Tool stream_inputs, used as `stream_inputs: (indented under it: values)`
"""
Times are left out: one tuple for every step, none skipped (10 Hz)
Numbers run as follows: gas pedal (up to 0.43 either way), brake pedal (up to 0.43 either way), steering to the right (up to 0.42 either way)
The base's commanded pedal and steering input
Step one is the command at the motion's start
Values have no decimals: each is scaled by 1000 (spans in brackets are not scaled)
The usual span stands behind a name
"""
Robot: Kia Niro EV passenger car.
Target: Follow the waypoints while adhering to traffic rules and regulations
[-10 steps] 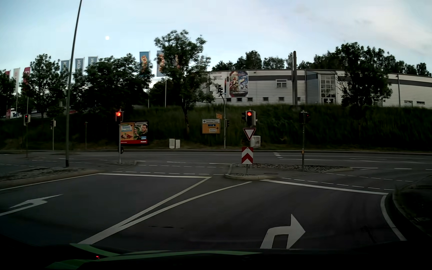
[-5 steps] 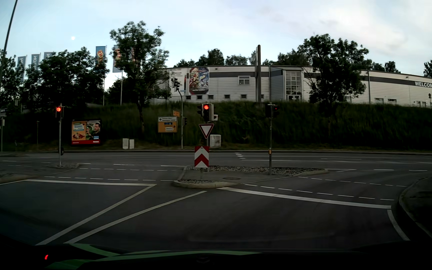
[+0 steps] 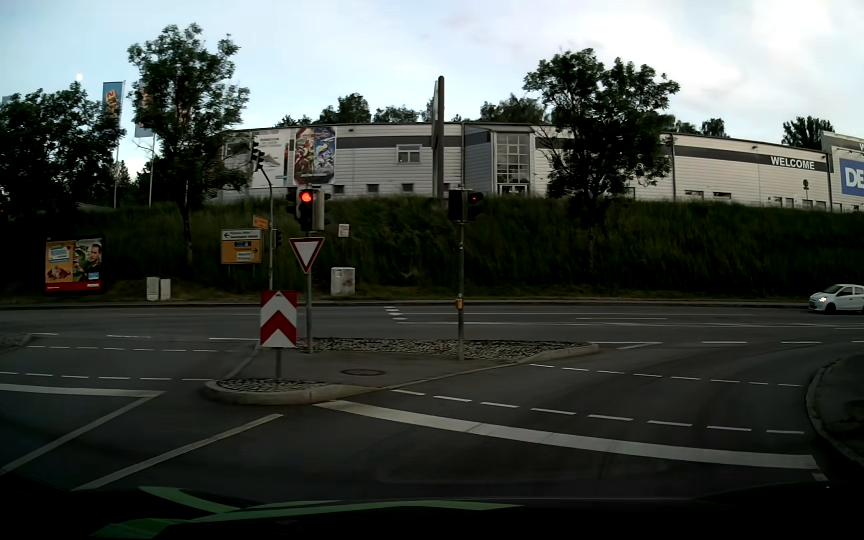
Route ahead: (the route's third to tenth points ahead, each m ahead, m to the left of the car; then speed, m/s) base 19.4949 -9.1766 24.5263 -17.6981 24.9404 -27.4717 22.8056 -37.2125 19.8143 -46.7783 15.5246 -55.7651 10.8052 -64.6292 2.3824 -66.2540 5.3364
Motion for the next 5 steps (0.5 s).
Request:
stream_inputs:
  values:
    - [0, 0, 210]
    - [0, 6, 209]
    - [0, 43, 208]
    - [0, 91, 207]
    - [0, 104, 204]
